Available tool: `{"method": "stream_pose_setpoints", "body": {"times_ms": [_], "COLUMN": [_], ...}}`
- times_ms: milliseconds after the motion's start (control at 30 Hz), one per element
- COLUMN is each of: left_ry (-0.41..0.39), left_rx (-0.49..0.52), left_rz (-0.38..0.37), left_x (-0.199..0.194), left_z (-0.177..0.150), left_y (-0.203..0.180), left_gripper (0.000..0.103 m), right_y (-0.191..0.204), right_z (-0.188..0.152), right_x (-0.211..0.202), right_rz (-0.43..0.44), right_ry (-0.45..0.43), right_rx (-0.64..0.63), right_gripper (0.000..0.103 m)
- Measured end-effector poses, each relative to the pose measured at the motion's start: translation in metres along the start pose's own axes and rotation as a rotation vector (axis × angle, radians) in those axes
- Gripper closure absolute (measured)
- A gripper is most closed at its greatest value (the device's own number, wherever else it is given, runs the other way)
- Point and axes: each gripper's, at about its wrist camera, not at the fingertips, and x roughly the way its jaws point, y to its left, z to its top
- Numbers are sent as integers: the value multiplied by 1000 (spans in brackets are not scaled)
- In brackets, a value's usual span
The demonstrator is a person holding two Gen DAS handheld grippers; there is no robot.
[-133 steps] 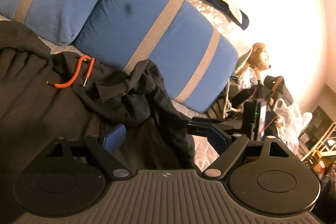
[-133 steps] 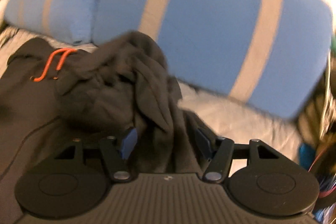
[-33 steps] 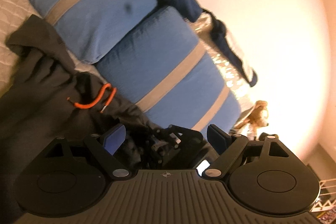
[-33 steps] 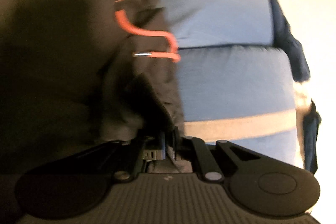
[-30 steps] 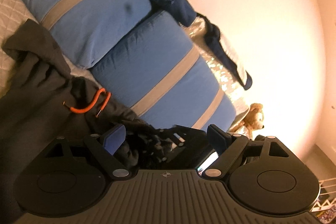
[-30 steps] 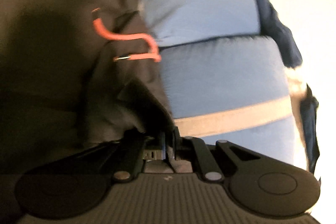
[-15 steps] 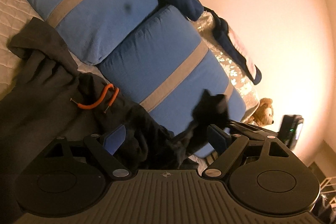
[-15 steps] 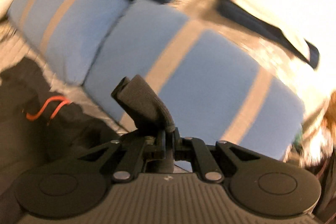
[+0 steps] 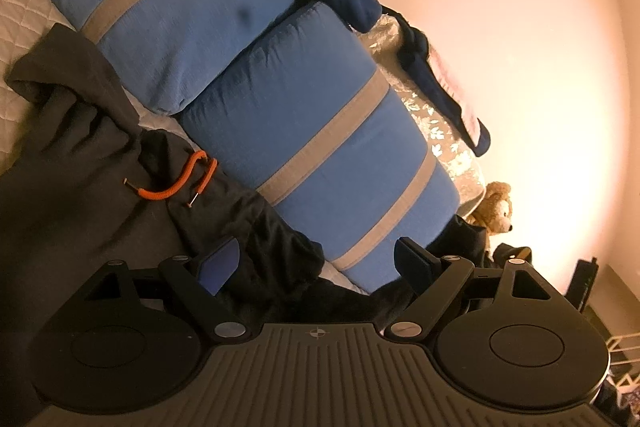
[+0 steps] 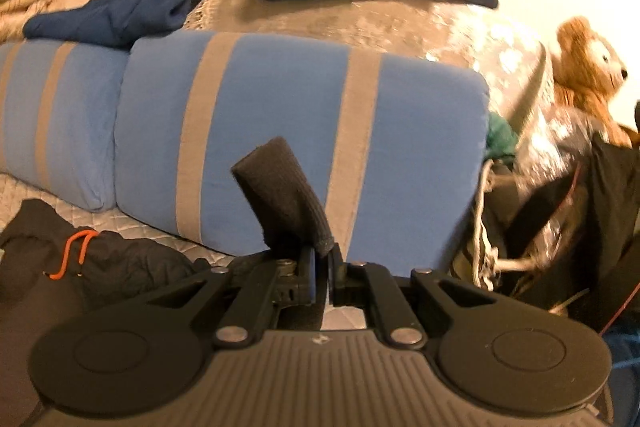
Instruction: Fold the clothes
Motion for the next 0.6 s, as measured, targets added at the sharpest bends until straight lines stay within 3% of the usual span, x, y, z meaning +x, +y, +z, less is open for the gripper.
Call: {"method": "stream_pose_setpoints", "body": {"times_ms": [333, 467, 600], "left_ry": [44, 102, 217], "left_rx": [24, 132, 275], "left_rz": [10, 83, 174], "left_x": [3, 12, 28], "left_z": [-3, -9, -22], "left_y": [-4, -15, -27], "left_gripper": [18, 17, 18], "right_y": [-28, -39, -50], "right_z": [-60, -99, -139], "right_x": [-21, -25, -30], "right_rz": [27, 8, -11], "right_ry": [55, 128, 203], "right_rx": [86, 115, 141], "right_gripper": [97, 97, 96]}}
